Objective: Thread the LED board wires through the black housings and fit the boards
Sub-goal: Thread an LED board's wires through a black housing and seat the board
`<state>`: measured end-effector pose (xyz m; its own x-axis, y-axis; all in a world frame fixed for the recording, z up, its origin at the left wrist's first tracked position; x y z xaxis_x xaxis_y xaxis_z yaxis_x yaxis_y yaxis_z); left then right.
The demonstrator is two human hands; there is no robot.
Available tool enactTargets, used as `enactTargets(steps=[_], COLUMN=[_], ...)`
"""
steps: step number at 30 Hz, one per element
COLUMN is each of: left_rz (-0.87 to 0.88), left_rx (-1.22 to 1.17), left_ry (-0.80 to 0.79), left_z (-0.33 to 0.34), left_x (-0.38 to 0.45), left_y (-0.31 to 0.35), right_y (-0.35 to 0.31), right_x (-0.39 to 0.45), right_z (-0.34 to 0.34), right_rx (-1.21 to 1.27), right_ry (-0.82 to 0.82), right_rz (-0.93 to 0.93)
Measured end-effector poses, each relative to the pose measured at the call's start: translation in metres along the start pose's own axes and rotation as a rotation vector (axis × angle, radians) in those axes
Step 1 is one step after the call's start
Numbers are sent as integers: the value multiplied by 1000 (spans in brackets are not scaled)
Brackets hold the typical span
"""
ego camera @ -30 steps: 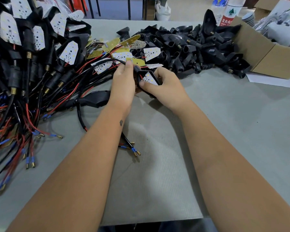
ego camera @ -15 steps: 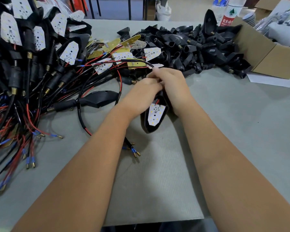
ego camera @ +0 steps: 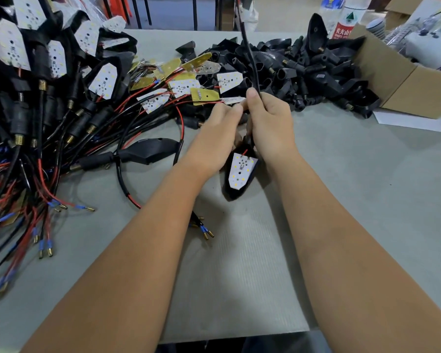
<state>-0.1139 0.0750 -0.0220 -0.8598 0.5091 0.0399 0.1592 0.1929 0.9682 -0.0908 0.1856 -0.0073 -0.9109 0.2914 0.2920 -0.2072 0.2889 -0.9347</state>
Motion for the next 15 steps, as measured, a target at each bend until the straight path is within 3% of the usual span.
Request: enactTargets(steps=[4, 8, 15], left_rz=[22, 121, 276], left_rx=[-221, -673, -705], left_ry=[173, 277, 433], left_z=[-13, -37, -55], left_x=[2, 1, -9], left_y=[2, 3, 5], right_y=[0, 3, 2], right_x=[1, -2, -7], right_z=[4, 7, 8], right_rx=[-99, -154, -231], right_ry=[-181, -355, -512], right_rz=[-13, 45, 98])
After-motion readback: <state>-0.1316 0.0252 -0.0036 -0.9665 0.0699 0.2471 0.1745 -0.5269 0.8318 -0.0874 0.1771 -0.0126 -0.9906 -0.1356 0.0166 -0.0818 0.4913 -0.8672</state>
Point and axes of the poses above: each hand's wrist, its own x-axis towards the middle knuckle, its own z-axis out of the palm, y = z × x, the point moved 3 cm from there along x, towards the middle knuckle, and after that the axes turned 10 degrees about -y, right-handed, at the moved point
